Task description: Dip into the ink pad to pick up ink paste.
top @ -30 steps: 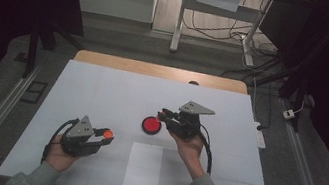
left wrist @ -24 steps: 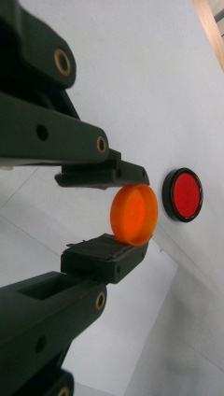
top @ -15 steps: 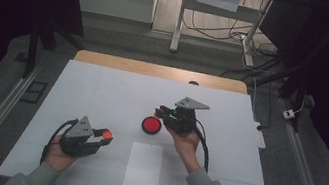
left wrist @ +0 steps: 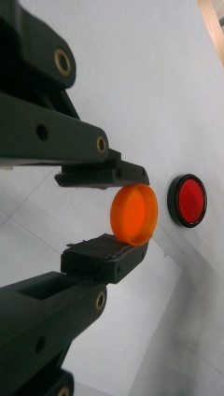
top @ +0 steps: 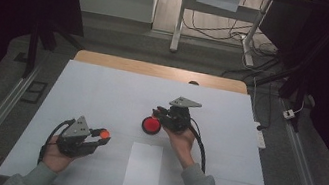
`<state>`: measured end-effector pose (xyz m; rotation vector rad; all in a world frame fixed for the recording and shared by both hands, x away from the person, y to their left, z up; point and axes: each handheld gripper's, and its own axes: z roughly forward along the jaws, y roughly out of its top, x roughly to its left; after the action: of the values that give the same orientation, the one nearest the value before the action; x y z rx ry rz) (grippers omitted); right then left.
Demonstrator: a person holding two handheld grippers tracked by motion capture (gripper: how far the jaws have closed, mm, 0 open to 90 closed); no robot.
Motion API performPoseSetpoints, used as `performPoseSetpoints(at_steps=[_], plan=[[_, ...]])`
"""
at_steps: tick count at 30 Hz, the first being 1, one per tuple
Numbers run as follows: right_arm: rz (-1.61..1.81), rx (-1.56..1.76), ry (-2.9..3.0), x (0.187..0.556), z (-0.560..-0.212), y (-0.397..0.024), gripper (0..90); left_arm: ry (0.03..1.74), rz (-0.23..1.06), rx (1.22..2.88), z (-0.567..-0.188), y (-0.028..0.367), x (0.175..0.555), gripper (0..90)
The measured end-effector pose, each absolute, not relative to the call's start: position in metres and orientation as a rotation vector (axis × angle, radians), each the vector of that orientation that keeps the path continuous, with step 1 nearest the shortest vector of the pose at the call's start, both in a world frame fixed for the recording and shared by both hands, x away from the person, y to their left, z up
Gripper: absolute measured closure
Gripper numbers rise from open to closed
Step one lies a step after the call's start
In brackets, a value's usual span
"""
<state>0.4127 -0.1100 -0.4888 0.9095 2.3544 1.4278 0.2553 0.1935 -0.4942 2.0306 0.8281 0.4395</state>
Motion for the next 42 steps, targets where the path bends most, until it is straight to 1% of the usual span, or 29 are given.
performPoseSetpoints(at_steps=[22, 42], plan=[[1.352, 0.886, 2.412, 0.411, -0.510, -0.101, 72.7, 0.836, 0.430, 2.034, -0.496, 0.194, 0.257, 65.0], [1.301, 0.864, 2.424, 0.408, -0.517, -0.100, 72.7, 0.837, 0.432, 2.037, -0.496, 0.195, 0.257, 65.0]])
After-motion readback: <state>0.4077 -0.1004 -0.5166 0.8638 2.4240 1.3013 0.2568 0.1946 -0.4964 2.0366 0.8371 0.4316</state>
